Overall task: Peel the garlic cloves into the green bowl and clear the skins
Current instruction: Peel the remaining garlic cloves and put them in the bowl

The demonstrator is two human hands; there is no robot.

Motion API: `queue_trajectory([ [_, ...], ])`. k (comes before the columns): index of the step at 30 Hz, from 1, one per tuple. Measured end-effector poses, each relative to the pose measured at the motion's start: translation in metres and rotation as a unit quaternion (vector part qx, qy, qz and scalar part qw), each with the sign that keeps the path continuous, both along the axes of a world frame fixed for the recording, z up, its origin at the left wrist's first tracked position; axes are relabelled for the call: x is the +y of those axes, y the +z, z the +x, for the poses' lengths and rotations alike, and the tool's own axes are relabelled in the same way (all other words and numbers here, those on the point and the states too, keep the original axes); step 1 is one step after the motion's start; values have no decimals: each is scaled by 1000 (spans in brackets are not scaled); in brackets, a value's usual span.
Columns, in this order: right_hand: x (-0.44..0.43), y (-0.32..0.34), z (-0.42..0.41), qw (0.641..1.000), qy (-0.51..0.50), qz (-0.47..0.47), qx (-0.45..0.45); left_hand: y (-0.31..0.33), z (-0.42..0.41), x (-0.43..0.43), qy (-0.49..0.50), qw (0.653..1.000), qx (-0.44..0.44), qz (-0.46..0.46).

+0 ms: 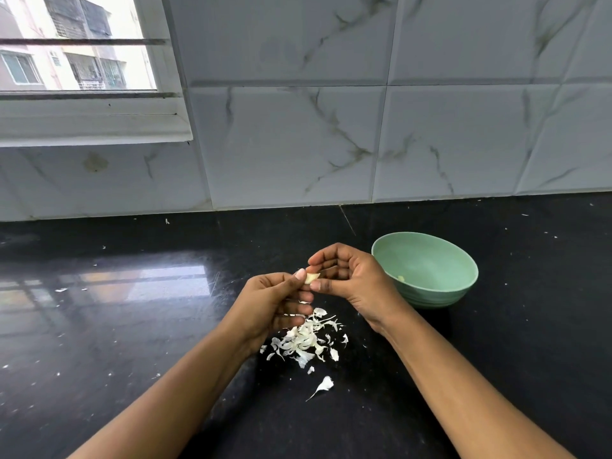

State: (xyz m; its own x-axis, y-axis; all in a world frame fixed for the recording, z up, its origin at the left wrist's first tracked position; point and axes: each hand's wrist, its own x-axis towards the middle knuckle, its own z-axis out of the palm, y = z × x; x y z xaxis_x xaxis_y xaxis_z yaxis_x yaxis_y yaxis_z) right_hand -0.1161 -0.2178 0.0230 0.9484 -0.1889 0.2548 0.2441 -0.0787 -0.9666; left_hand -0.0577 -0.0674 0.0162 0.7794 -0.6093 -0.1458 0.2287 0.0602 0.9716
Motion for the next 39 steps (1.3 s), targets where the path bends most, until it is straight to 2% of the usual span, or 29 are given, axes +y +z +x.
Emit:
queue_trajectory([
  [6,-7,2,0,993,9,96,65,-1,0,1,7,994,-99,34],
  [11,1,2,-1,997,-21,20,73,2,-1,1,33,982,-174,61],
  [16,-6,13,-8,996,-61,-28,52,12,-8,-1,41,980,-191,43],
  [21,-11,19,-11,997,-29,8,76,18,-12,-6,57,991,-123,0],
  [26,-7,14,-11,993,-1,34,113,4,-10,-10,95,987,-127,-7],
  [29,-6,15,-11,994,-17,45,102,3,-11,-9,99,983,-156,3],
  [31,-8,16,-12,994,-36,53,92,4,-10,-8,110,972,-204,41],
  [34,-16,25,-16,994,-47,48,90,5,-4,-4,101,943,-280,148],
  [37,-27,36,-21,994,-40,30,97,6,3,-3,51,887,-375,265],
  [39,-36,42,-25,994,-37,13,98,10,3,-5,27,864,-395,312],
])
